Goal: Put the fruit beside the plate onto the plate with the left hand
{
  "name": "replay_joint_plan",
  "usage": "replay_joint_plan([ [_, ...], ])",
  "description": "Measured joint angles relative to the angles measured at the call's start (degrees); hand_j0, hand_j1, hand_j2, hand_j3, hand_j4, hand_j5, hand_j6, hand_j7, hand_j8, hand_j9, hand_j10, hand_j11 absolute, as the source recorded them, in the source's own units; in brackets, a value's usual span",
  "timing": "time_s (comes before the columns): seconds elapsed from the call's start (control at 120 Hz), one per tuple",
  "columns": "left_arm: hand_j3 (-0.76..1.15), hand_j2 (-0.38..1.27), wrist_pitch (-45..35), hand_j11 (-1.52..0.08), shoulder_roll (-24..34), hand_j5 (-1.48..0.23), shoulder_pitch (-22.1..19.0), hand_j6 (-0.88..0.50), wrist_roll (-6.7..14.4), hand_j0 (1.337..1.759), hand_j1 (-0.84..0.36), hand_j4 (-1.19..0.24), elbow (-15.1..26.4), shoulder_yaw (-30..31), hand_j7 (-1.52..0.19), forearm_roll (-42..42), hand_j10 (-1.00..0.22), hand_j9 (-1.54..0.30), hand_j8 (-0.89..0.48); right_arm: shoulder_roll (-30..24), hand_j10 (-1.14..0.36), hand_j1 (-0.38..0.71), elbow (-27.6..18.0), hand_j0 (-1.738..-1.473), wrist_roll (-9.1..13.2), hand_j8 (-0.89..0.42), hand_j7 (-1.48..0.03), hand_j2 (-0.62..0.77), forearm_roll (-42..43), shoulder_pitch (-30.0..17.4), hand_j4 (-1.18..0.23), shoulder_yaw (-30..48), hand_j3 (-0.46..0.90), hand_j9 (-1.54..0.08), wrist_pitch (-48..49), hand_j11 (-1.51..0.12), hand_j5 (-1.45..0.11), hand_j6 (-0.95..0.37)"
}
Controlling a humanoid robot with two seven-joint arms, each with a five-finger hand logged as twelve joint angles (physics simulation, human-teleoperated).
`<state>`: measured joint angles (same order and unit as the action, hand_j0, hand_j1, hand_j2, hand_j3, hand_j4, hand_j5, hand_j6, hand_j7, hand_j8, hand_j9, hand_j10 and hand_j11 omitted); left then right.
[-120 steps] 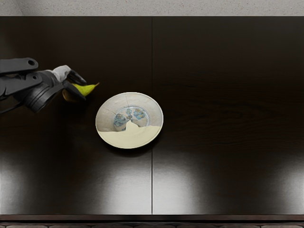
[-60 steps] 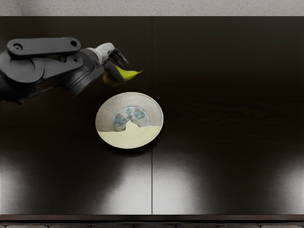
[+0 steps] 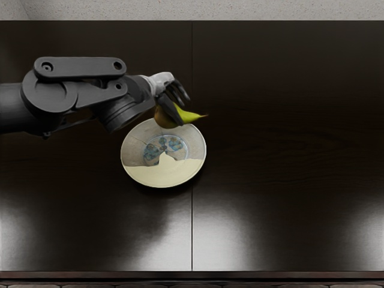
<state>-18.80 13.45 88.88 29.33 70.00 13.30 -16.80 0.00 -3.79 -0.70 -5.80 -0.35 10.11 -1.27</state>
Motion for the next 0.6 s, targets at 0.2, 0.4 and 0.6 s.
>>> replay_joint_plan([
  [0.2, 0.00, 0.37, 2.75, -0.84, 0.00, -0.86, -0.59, -0.61, -0.06, 1.656, -0.28, -0.63, 0.24, 0.03, -0.85, 1.23, -0.49, -0.84, -0.49, 0.00, 0.00, -0.35, 0.01, -1.658, 0.00, 0.00, 0.00, 0.00, 0.00, 0.00, 0.00, 0.00, 0.00, 0.00, 0.00, 0.00, 0.00, 0.00],
  [0.4, 0.00, 0.36, 4.89, -0.83, 0.00, -0.85, -1.33, -0.62, -0.08, 1.656, -0.28, -0.63, 0.08, 0.43, -0.84, 2.49, -0.50, -0.84, -0.50, 0.00, 0.00, -0.35, 0.00, -1.658, 0.00, 0.00, 0.00, 0.00, 0.00, 0.00, 0.00, 0.00, 0.00, 0.00, 0.02, 0.00, 0.00, 0.00],
  [0.6, 0.00, 0.23, 5.13, -0.62, 0.00, -0.63, -1.52, -0.47, -0.15, 1.657, -0.16, -0.47, -0.43, 0.66, -0.63, 3.05, -0.41, -0.62, -0.42, 0.00, 0.00, -0.35, 0.01, -1.658, 0.00, 0.00, 0.00, 0.00, 0.00, 0.00, 0.00, 0.00, 0.00, 0.00, 0.02, 0.00, 0.00, 0.00],
])
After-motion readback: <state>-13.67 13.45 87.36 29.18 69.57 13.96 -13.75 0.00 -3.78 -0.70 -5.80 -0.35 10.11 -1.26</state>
